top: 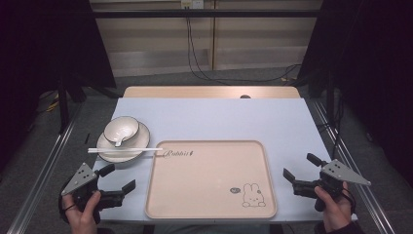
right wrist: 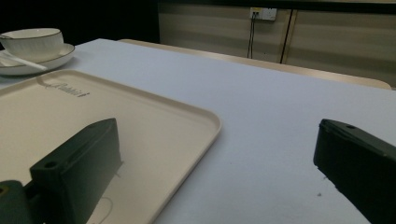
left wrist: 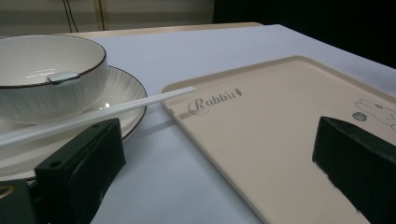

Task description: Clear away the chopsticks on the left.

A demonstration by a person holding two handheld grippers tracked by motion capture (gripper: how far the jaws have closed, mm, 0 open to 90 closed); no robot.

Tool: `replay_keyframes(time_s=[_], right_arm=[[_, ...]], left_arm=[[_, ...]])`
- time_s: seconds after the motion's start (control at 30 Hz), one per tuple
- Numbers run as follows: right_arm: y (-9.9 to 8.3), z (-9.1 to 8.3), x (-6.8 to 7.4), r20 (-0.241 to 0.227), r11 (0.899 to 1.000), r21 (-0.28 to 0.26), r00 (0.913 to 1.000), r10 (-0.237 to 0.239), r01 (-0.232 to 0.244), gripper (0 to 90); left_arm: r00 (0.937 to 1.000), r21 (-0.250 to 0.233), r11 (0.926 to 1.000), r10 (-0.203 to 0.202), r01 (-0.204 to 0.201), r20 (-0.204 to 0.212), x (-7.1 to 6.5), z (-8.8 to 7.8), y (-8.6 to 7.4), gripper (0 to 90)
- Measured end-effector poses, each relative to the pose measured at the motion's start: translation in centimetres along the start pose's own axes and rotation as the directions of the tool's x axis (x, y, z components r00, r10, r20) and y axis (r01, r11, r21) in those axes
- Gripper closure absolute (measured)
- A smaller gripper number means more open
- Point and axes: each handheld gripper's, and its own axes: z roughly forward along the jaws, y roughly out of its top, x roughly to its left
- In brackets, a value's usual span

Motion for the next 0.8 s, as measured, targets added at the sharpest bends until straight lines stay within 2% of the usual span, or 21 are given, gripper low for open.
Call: replay_keyframes(time_s=[0.17,0.2,0.27,0.3,0.33,0.37,0.47,0.5,0.57,0.7,0.8], right_arm=[[-0.1,0.0,0.0,-0.001,1.0,-0.002,1.0,-0.003,0.003,0.5],[-0.1,0.0,0.0,-0.005,1.0,-0.006,1.0,-0.005,0.005,0.5],[-0.1,0.0,0.1,-0.005,1.0,-0.008,1.0,-0.006,0.006,0.5],[-0.1,0.0,0.1,-0.005,1.0,-0.008,1.0,-0.006,0.006,0.5],[-0.1,0.0,0.1,-0.003,1.0,-0.009,1.0,-0.009,0.009,0.5],[-0.1,0.0,0.2,-0.003,1.0,-0.01,1.0,-0.009,0.008,0.5],[-0.1,0.1,0.2,-0.004,1.0,-0.006,0.9999,-0.011,0.011,0.6],[-0.1,0.1,0.2,-0.004,1.0,-0.006,0.9999,-0.011,0.011,0.7],[-0.1,0.1,0.2,-0.001,1.0,-0.009,0.9999,-0.013,0.013,0.8],[-0.1,0.1,0.3,-0.014,1.0,-0.006,0.9998,-0.015,0.015,0.8],[-0.1,0.1,0.2,0.0,1.0,-0.014,0.9998,-0.018,0.017,0.8]], left_arm=[[1.0,-0.006,1.0,0.006,-0.006,0.004,-0.1,0.0,0.0,2.1],[0.9998,0.008,0.9999,0.008,-0.008,0.016,-0.1,0.1,0.0,2.1],[0.9998,0.021,0.9997,0.016,-0.016,0.009,0.0,0.1,0.0,2.1],[0.9998,0.022,0.9997,0.011,-0.011,0.016,0.0,0.1,-0.1,2.1],[0.9991,0.019,0.9998,-0.004,0.003,0.041,0.1,0.2,-0.1,2.1],[0.9996,0.021,0.9997,-0.011,0.01,0.025,0.2,0.2,-0.1,2.1],[0.9992,0.033,0.9994,-0.008,0.006,0.04,0.3,0.3,-0.1,2.1],[0.9978,0.042,0.9991,-0.004,0.001,0.067,0.3,0.3,-0.1,2.1],[0.9976,0.048,0.9982,0.033,-0.036,0.061,0.2,0.3,-0.1,2.8],[0.9984,0.031,0.999,0.03,-0.031,0.049,0.4,-0.2,0.2,3.4],[0.9967,0.035,0.9977,0.056,-0.058,0.059,1.0,-0.9,1.1,5.0]])
